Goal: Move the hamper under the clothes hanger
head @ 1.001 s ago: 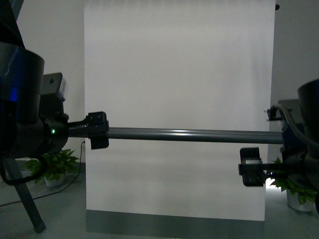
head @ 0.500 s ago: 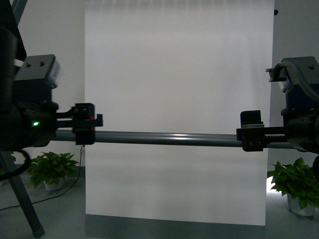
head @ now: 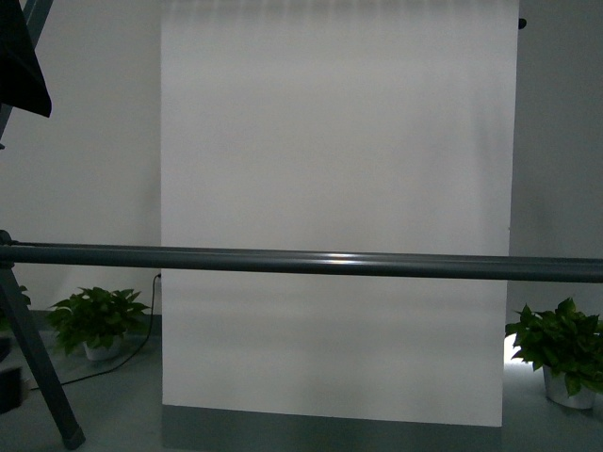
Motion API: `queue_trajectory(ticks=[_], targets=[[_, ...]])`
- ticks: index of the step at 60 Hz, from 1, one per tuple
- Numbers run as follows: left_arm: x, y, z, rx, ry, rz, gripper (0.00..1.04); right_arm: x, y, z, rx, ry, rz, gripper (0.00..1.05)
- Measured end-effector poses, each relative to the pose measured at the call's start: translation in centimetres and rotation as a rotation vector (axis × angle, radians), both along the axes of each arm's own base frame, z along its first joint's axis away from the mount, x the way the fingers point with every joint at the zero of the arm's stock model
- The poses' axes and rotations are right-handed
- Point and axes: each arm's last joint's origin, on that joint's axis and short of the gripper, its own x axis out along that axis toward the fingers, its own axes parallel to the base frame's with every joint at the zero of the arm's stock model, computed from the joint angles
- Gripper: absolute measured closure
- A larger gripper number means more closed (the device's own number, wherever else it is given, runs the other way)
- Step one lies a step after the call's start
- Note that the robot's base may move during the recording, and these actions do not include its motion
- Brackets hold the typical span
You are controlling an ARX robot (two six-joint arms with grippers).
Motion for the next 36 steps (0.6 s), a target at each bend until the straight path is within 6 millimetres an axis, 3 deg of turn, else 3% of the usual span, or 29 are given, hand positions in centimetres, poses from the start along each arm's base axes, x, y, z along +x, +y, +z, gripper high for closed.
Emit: queue_trajectory(ticks=[3, 36], targets=[[-0.9, 0.3, -0.5, 0.0, 0.0, 0.003, 1.01, -0.9, -0.3, -0.5, -0.001, 0.0, 0.0, 1.04], [-7.0, 1.9, -3.4, 0.003, 0.001, 0.004, 1.01, -6.8, -2.4, -3.4, 0.003, 0.002, -0.007, 1.03]])
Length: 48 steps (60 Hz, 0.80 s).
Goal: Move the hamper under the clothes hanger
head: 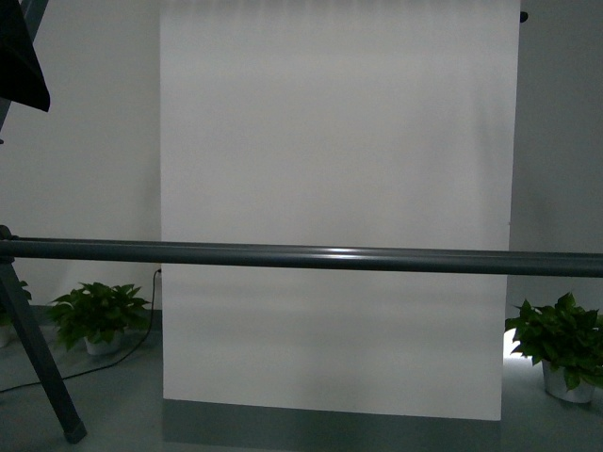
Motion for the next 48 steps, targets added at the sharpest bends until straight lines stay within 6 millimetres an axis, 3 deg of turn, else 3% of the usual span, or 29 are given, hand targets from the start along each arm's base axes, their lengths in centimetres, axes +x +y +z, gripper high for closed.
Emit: queue_trajectory(ticks=[31, 48], targets=[[-3.5, 0.0, -1.9, 0.0, -0.003, 0.0, 1.01, -3.6, 0.0, -2.0, 0.0, -0.002, 0.004, 1.03], [-4.9, 0.0, -1.3, 0.004, -0.023, 0.0, 1.01, -4.9, 0.0, -1.7, 0.0, -0.012, 0.004, 1.03]])
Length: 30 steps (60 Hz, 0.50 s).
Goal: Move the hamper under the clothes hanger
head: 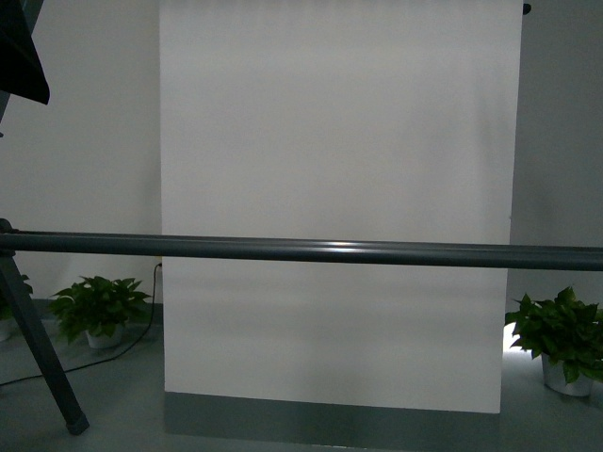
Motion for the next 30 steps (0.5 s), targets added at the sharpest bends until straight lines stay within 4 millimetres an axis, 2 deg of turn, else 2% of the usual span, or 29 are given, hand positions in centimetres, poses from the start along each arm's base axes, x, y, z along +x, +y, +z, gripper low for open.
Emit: queue_trajectory(ticks=[30], targets=[[-1.3, 0.0, 0.1, 0.0, -0.005, 0.0, 1.01, -1.3, 0.0, 0.2, 0.0, -0.008, 0.0, 1.03]])
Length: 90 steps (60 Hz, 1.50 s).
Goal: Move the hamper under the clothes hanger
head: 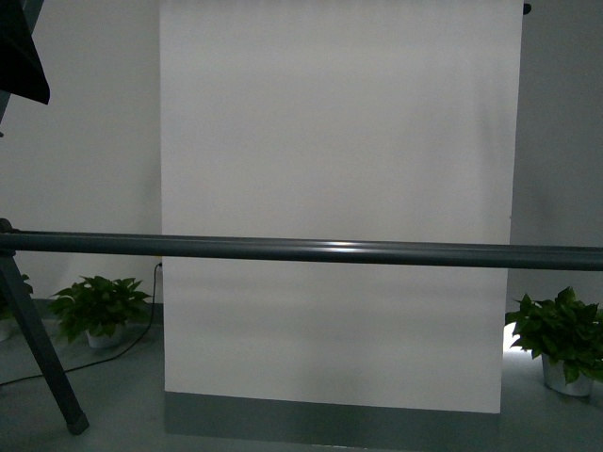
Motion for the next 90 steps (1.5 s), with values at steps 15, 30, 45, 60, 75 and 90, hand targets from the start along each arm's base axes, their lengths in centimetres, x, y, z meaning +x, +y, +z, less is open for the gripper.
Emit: queue_trajectory(ticks=[15, 30, 45, 60, 75, 90], targets=[[-0.5, 0.0, 0.0, 0.0, -0.001, 0.0, 1.01, -0.5, 0.0, 0.0, 0.0, 0.0, 0.0, 1.03], [-1.7, 0.0, -0.4, 0.002, 0.019, 0.0, 1.01, -1.6, 0.0, -0.4, 0.0, 0.014, 0.001, 1.03], [-1.8, 0.0, -0.3, 0.002, 0.006, 0.0, 1.01, -1.7, 0.0, -0.3, 0.0, 0.006, 0.003, 1.03], [-1.8, 0.0, -0.3, 0.002, 0.006, 0.0, 0.9, -1.7, 0.0, -0.3, 0.0, 0.006, 0.003, 1.0], [-1.8, 0.0, -0.3, 0.003, 0.006, 0.0, 0.47, -1.7, 0.0, -0.3, 0.0, 0.006, 0.003, 0.59], [-1.8, 0.0, -0.3, 0.003, 0.006, 0.0, 0.1, -1.7, 0.0, -0.3, 0.0, 0.006, 0.002, 0.2]])
